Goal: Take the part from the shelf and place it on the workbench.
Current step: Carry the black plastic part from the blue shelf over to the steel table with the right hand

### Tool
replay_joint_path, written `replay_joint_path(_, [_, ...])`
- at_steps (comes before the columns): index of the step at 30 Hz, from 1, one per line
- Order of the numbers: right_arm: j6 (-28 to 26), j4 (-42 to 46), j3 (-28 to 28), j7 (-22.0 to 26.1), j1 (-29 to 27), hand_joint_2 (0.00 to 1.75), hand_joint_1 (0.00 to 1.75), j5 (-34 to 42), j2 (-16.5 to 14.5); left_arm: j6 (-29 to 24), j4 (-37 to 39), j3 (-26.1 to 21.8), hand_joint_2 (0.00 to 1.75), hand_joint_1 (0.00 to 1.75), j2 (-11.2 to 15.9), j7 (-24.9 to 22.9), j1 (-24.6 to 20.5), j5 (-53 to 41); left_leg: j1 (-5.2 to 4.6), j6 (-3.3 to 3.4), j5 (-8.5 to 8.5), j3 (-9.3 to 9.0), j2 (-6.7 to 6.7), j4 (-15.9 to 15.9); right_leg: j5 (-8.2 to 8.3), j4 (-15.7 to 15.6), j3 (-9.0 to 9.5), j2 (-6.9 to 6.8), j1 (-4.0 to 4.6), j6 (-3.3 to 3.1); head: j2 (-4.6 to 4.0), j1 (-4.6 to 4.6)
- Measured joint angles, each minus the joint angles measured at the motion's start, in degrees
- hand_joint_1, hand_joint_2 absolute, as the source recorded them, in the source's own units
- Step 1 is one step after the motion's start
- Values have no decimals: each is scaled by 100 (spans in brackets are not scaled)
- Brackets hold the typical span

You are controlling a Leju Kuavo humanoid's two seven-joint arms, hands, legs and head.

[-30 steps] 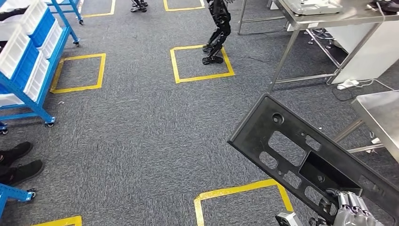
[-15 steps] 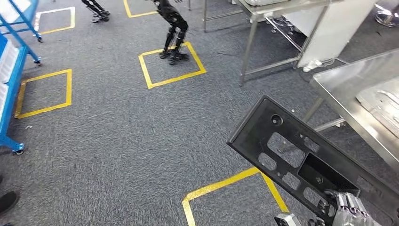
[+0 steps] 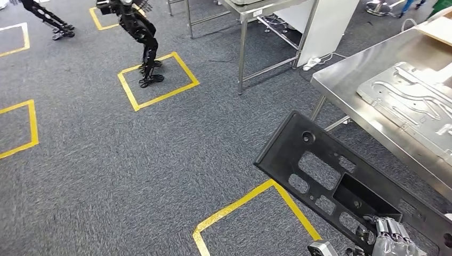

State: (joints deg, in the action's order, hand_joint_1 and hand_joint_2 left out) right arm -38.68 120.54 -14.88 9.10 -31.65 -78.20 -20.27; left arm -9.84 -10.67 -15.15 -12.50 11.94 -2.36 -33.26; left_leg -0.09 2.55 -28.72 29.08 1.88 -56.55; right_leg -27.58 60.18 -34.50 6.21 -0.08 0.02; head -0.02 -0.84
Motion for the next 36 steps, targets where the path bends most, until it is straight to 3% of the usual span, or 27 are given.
replay_joint_path(3, [24, -22, 28, -34, 34, 175, 175, -53, 3, 1, 0, -17, 175, 0, -9, 7, 29, -14, 19, 43, 48, -30, -232, 85, -487, 823, -404, -504, -10, 67, 0, -11])
replay_joint_path(5, [32, -51, 53, -62, 44, 175, 175, -89, 5, 4, 0, -33, 175, 0, -8, 10, 39, -26, 20, 33, 26, -29, -394, 73, -650, 1350, -659, -585, -67, 127, 0, -9])
replay_joint_path(6, [33, -63, 65, -79, 42, 175, 175, -103, 6, 9, 0, -39, 175, 0, -7, 10, 40, -32, 25, 18, 6, -35, -473, 64, -584, 1363, -658, -605, -96, 157, 0, -9])
replay_joint_path(8, [33, -75, 95, -120, 42, 175, 175, -138, 8, 25, 0, -48, 175, 0, -8, 10, 40, -45, 47, -34, -52, -63, -608, 26, -223, 721, -307, -713, -141, 206, 0, -9])
replay_joint_path(9, [34, -81, 113, -143, 43, 175, 175, -157, 10, 33, 0, -53, 175, 0, -6, 12, 38, -52, 47, -68, -88, -82, -669, 3, -91, 366, -108, -837, -143, 206, 0, -9])
replay_joint_path(10, [34, -85, 131, -163, 45, 175, 175, -170, 11, 41, 0, -60, 175, 0, -4, 14, 38, -60, 42, -108, -127, -96, -716, -27, -9, 84, 43, -952, -134, 193, 0, -10])
replay_joint_path(12, [37, -95, 152, -184, 47, 175, 175, -179, 15, 50, 0, -71, 175, 0, 2, 20, 29, -72, 19, -181, -180, -129, -799, -50, -18, -49, 108, -1044, -94, 122, 0, -8])
replay_joint_path(14, [42, -95, 165, -205, 37, 175, 175, -192, 18, 52, 0, -76, 175, 0, 2, 25, 16, -80, 30, -247, -226, -177, -863, -57, -14, -63, 98, -917, -89, 45, 0, -5])
replay_joint_path(16, [51, -95, 186, -259, 24, 175, 175, -217, 20, 56, 0, -81, 175, 0, 2, 25, 14, -89, 61, -303, -406, -129, -675, -264, 2, -80, 97, -788, -110, -33, 0, -4])
replay_joint_path(18, [64, -95, 220, -308, 20, 175, 175, -234, 21, 63, 0, -86, 175, 0, 2, 21, 29, -93, 76, -326, -784, 169, -365, -927, 11, -88, 90, -658, -109, -94, 0, -2])
replay_joint_path(20, [87, -96, 255, -334, 17, 175, 175, -243, 25, 68, 0, -90, 175, 0, 2, 9, 22, -93, 76, -318, -1046, 537, -255, -1654, 12, -82, 80, -508, -84, -116, 0, -2])
replay_joint_path(21, [101, -97, 270, -348, 15, 175, 175, -248, 28, 68, 0, -91, 175, 0, 3, -2, 12, -94, 74, -302, -1011, 615, -243, -1774, 13, -78, 84, -427, -73, -117, 0, -2])
replay_joint_path(22, [115, -97, 283, -361, 13, 175, 175, -254, 33, 68, 0, -91, 175, 0, 3, -13, -1, -97, 72, -278, -862, 592, -231, -1673, 13, -73, 93, -341, -64, -117, 0, -2])
replay_joint_path(23, [124, -98, 294, -370, 11, 175, 175, -258, 38, 68, 0, -92, 175, 0, 4, -24, -5, -100, 69, -244, -627, 474, -188, -1363, 12, -70, 107, -255, -58, -117, 1, -2])
replay_joint_path(25, [133, -99, 319, -378, 13, 175, 175, -263, 49, 68, 0, -93, 175, 0, 10, -33, 15, -101, 64, -169, -234, 177, 59, -587, 17, -61, 113, -104, -55, -103, 1, -3])
replay_joint_path(27, [141, -102, 345, -386, 13, 175, 175, -266, 58, 69, 0, -93, 175, 0, 17, -40, 23, -101, 50, -130, -128, 47, 239, -203, 41, -60, 77, 19, -68, -49, 1, -3])
replay_joint_path(29, [147, -104, 363, -413, 3, 175, 175, -272, 67, 75, 0, -93, 175, 0, 11, -43, 5, -105, 46, -104, -113, 21, 169, -138, 79, -86, 44, 125, -78, 38, 0, -3])
replay_joint_path(30, [148, -105, 368, -427, -6, 175, 175, -276, 74, 79, 0, -93, 175, 0, 6, -43, -4, -108, 56, -78, -84, 1, 107, -95, 67, -73, 31, 69, -73, 73, 0, -5])
replay_joint_path(32, [148, -107, 382, -447, -2, 175, 175, -280, 96, 83, 0, -95, 175, 0, -3, -43, 5, -112, 80, -15, -26, -28, -46, -11, -143, 225, -111, -237, -53, 127, 0, -10])
replay_joint_path(33, [149, -108, 391, -452, 2, 175, 175, -281, 109, 83, 0, -95, 175, 0, -3, -43, 16, -112, 73, 4, -16, -28, -133, 3, -335, 553, -265, -423, -57, 147, 0, -12])
replay_joint_path(34, [149, -110, 401, -457, 8, 175, 175, -280, 120, 83, 0, -96, 175, 0, -3, -43, 28, -112, 68, 16, -15, -21, -216, 3, -529, 943, -453, -524, -67, 171, 0, -13])
replay_joint_path(35, [150, -114, 409, -459, 9, 175, 175, -280, 132, 83, 0, -96, 175, 0, -2, -43, 35, -112, 64, 16, -19, -14, -297, 1, -657, 1288, -619, -565, -82, 196, 0, -13])
replay_joint_path(36, [151, -118, 413, -466, 6, 175, 175, -280, 142, 83, 0, -96, 175, 0, -1, -43, 38, -112, 64, 11, -26, -12, -361, -2, -678, 1466, -700, -583, -99, 218, 0, -13])
